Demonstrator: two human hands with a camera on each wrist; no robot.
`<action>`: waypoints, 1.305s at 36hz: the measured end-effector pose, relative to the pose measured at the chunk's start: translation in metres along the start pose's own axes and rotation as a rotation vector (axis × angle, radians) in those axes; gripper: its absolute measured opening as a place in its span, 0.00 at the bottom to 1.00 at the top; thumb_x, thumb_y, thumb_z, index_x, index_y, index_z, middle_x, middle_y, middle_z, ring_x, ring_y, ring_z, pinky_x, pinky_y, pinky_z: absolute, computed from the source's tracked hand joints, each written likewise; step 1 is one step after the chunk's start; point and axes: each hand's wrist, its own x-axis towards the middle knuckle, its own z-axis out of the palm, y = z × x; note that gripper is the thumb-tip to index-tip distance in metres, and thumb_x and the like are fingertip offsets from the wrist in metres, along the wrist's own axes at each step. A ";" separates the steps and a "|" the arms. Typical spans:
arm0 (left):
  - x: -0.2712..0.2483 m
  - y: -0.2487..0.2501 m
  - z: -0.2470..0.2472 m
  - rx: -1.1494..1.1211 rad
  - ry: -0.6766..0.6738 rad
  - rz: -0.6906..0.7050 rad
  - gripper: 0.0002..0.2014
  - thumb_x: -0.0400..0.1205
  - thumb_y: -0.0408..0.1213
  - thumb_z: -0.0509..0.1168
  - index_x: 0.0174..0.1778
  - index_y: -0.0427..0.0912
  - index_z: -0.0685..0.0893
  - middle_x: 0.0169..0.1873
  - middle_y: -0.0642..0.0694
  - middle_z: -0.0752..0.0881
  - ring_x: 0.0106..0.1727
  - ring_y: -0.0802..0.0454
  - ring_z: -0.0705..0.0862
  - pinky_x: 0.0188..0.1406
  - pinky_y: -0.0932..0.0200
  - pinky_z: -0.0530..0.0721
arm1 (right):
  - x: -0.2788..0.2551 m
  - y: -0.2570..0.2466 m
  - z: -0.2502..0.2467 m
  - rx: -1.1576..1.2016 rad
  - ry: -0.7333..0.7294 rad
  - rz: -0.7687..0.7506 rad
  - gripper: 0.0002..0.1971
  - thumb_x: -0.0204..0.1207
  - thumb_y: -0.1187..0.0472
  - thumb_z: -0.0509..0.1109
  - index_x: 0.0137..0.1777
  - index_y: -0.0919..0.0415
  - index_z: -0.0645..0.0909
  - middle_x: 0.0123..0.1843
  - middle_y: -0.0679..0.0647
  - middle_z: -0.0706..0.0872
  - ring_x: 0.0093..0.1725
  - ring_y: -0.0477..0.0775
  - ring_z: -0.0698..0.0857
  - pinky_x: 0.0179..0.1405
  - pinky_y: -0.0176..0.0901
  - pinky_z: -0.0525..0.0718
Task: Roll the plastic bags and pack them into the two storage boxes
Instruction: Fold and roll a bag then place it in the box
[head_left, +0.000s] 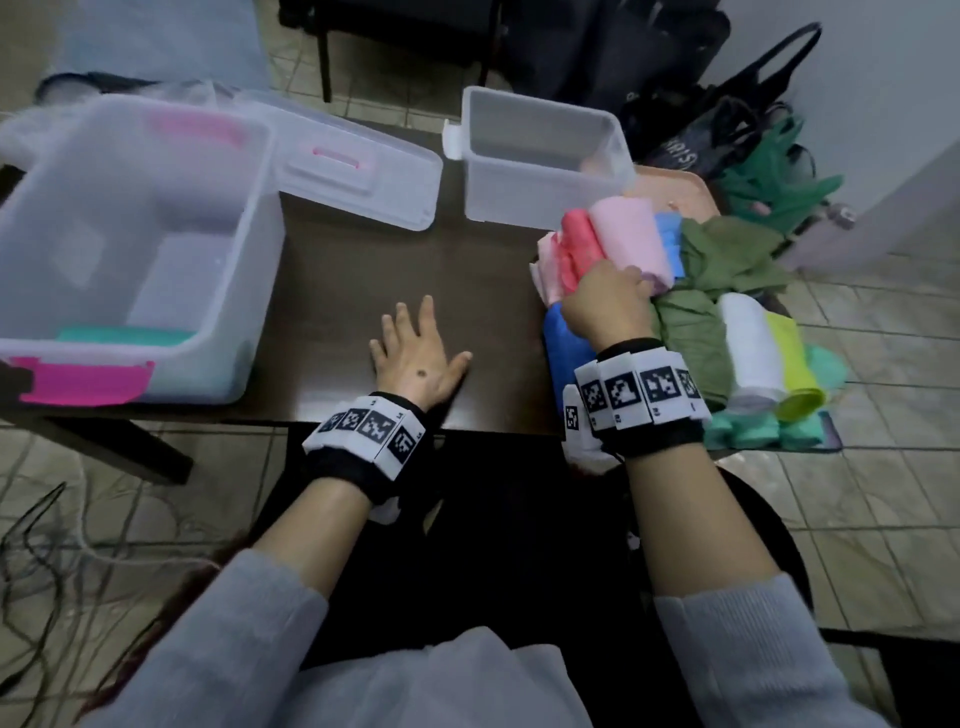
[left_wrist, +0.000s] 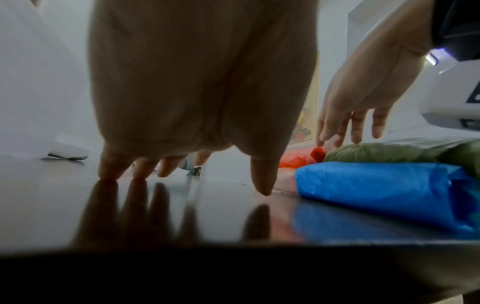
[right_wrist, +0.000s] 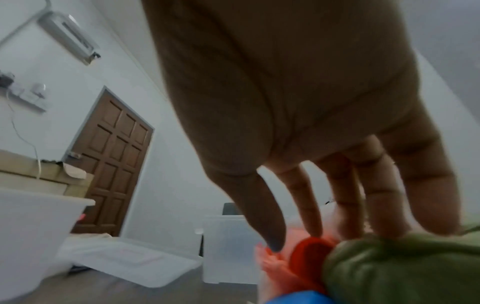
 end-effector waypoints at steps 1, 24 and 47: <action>0.000 0.000 0.003 0.036 -0.013 0.000 0.42 0.83 0.54 0.58 0.83 0.45 0.39 0.82 0.35 0.41 0.83 0.36 0.40 0.79 0.39 0.42 | -0.001 0.005 -0.001 -0.026 0.025 0.046 0.22 0.82 0.60 0.57 0.75 0.66 0.65 0.76 0.70 0.64 0.76 0.69 0.62 0.70 0.57 0.67; -0.004 -0.016 0.024 0.283 0.047 0.041 0.36 0.84 0.63 0.40 0.83 0.48 0.39 0.82 0.41 0.35 0.82 0.43 0.33 0.79 0.46 0.35 | 0.006 0.024 0.002 0.092 0.091 0.317 0.32 0.78 0.59 0.66 0.78 0.67 0.57 0.75 0.66 0.62 0.74 0.66 0.65 0.69 0.61 0.68; -0.002 -0.017 0.026 0.256 0.049 0.047 0.36 0.84 0.62 0.41 0.83 0.48 0.40 0.82 0.42 0.35 0.82 0.43 0.33 0.79 0.45 0.35 | -0.030 -0.006 -0.019 0.044 0.128 -0.045 0.20 0.76 0.61 0.68 0.66 0.61 0.71 0.64 0.61 0.81 0.66 0.65 0.78 0.66 0.56 0.71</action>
